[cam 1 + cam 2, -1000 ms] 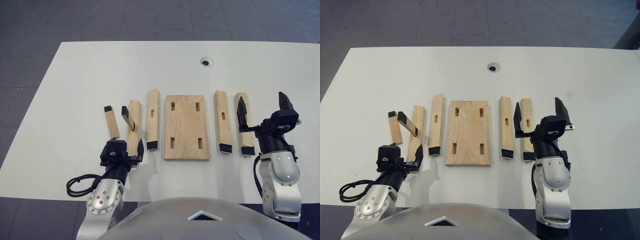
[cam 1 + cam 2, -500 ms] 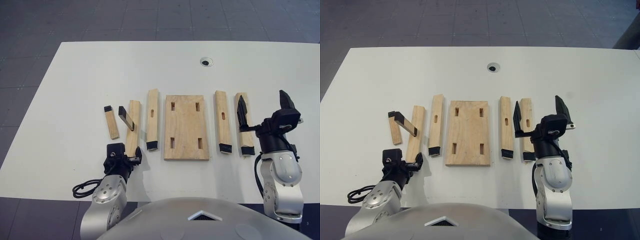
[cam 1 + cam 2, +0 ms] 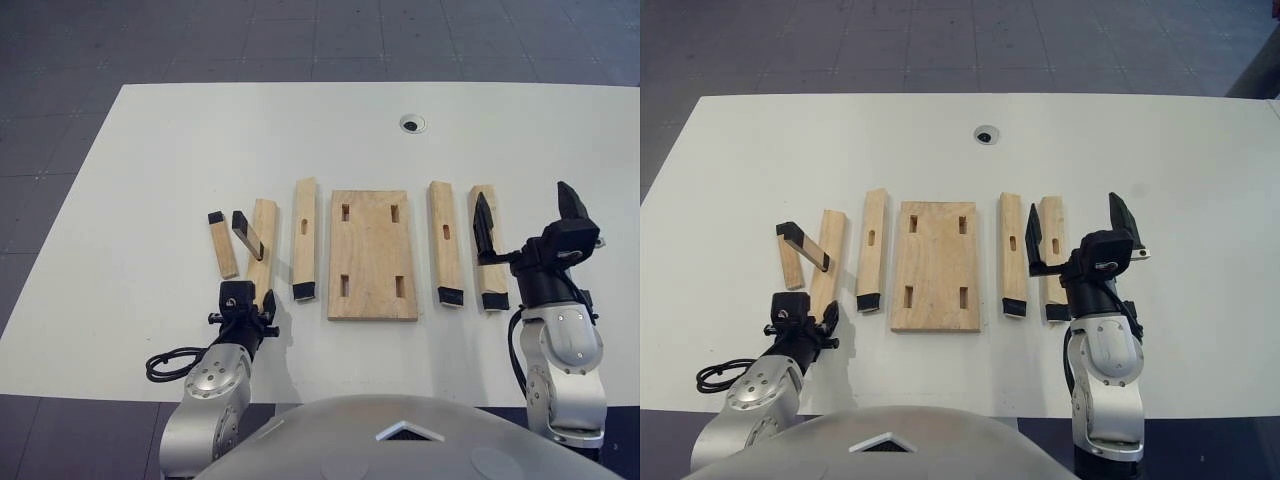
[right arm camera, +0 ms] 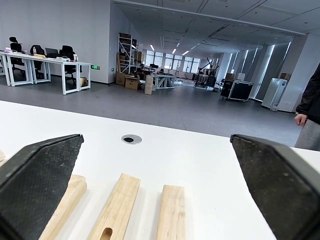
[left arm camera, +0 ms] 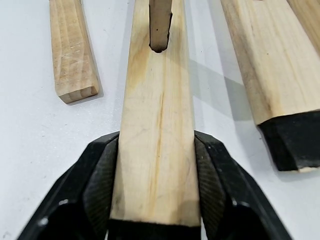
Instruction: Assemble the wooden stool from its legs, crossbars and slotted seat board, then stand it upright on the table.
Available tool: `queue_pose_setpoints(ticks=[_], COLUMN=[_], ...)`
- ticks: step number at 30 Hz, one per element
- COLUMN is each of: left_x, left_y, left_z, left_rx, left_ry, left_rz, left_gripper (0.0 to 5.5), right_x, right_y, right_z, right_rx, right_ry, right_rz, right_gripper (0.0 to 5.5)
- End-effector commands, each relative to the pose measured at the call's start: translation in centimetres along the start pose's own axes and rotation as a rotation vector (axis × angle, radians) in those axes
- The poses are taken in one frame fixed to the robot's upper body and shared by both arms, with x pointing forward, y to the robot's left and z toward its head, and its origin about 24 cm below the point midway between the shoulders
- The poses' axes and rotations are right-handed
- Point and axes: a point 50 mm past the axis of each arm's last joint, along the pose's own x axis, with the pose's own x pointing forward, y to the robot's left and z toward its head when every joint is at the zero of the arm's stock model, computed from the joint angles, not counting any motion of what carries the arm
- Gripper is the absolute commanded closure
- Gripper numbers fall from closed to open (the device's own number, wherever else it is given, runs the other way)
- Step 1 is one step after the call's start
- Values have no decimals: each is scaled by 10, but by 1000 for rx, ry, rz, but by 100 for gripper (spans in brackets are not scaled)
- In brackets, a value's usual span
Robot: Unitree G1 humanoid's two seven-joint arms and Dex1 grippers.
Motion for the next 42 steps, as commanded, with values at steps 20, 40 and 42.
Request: queue_pose_setpoints(ticks=[20, 40, 42], left_x=[3, -25, -27], left_y=[11, -26, -29], left_z=[93, 93, 92], left_rx=[-143, -188, -184], left_ry=[-617, -584, -587], left_rz=[-582, -1535, -1547], left_gripper=[345, 345, 345], right_x=[7, 23, 23], right_y=[8, 45, 50], right_z=[53, 61, 61], right_rx=[656, 606, 602], right_ry=[-138, 19, 18], right_rz=[729, 1389, 1395], right_gripper=[0, 0, 0])
